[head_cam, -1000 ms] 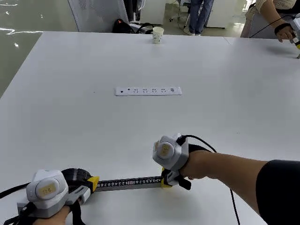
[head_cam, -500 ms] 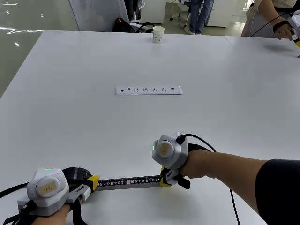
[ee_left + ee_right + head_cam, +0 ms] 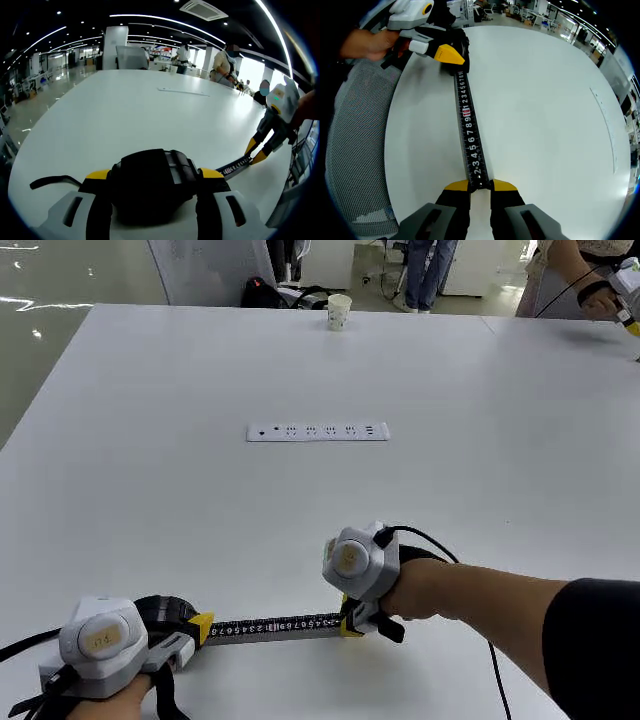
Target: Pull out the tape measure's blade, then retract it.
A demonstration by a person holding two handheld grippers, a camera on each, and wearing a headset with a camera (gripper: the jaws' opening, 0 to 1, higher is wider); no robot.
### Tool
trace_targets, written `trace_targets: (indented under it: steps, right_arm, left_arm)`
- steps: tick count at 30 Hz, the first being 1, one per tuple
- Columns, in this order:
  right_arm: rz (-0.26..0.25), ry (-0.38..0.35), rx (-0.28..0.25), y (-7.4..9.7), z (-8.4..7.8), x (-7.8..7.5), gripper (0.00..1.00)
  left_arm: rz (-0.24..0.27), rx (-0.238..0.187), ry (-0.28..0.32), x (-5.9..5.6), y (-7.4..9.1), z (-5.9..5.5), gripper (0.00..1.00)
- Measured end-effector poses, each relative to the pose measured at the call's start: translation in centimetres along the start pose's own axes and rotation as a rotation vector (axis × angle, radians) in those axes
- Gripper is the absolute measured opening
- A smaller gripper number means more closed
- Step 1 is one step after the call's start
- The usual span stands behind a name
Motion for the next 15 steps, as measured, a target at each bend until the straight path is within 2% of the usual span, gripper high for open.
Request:
trace_targets:
  steps: [15]
  right_arm:
    - [-0.01,0.004,-0.005,-0.16,0.38,0.02,0.11]
  left_arm:
    - [-0.003,0.01,0.001,0.05,-0.1,-0.03,0.63]
Point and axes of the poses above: the centre of the closed fingertips' face, and the gripper's own axes: y roughly backward along the fingers, x roughly to its left, z roughly out of its top, the point moved 3 cm from there along y, roughly backward along the fingers, and after that the axes turned 11 degrees about z, right-handed, at the moved point
